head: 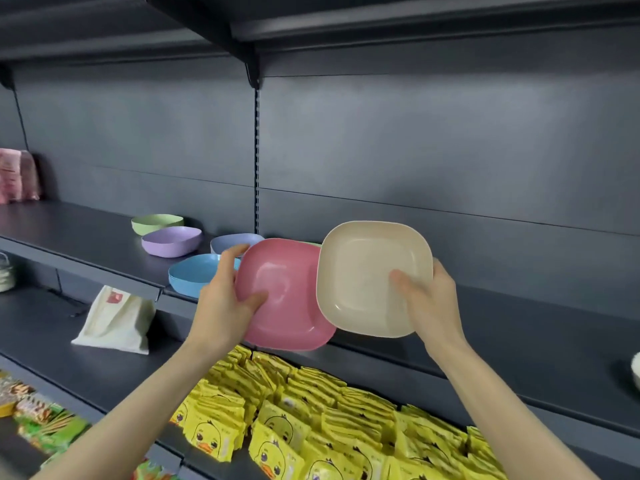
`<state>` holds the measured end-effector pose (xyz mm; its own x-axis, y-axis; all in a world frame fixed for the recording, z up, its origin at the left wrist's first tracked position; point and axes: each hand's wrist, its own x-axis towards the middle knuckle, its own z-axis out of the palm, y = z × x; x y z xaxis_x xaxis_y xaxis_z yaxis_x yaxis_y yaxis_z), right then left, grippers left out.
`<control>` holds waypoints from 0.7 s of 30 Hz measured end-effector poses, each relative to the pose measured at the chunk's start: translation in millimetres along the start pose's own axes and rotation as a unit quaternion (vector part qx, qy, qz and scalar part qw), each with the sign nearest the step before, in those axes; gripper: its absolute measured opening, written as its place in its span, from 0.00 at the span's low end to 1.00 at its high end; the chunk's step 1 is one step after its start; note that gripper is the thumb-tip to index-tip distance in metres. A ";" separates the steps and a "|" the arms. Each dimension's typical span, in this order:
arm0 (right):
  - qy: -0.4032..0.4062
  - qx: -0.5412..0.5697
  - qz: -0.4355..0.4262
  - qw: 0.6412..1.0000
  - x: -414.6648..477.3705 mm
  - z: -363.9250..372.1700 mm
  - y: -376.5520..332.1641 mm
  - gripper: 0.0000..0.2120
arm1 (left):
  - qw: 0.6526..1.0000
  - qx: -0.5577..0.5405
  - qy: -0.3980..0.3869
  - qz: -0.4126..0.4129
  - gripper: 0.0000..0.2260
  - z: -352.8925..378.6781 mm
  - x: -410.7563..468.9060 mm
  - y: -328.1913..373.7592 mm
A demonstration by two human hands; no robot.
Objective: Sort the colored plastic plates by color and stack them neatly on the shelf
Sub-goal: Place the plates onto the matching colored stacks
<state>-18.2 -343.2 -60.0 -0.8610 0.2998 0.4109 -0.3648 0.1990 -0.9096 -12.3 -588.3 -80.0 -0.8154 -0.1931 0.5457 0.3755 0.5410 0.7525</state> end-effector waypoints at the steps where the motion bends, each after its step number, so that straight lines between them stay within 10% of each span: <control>1: 0.003 -0.002 0.000 1.000 6.6 7.2 3.3 0.12 | 1.000 0.007 -0.007 0.010 0.30 1.5 10.7 -6.8; 21: 0.032 -0.066 0.014 0.997 120.5 95.3 51.6 0.12 | 0.952 0.159 -0.260 0.005 0.33 48.7 180.6 -100.9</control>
<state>-174.6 -385.7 -63.4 -0.8438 0.3654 0.3932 -0.2880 0.3099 -0.9061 -219.0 -638.0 -75.3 -0.9517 0.2003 0.2326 0.2989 0.7771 0.5538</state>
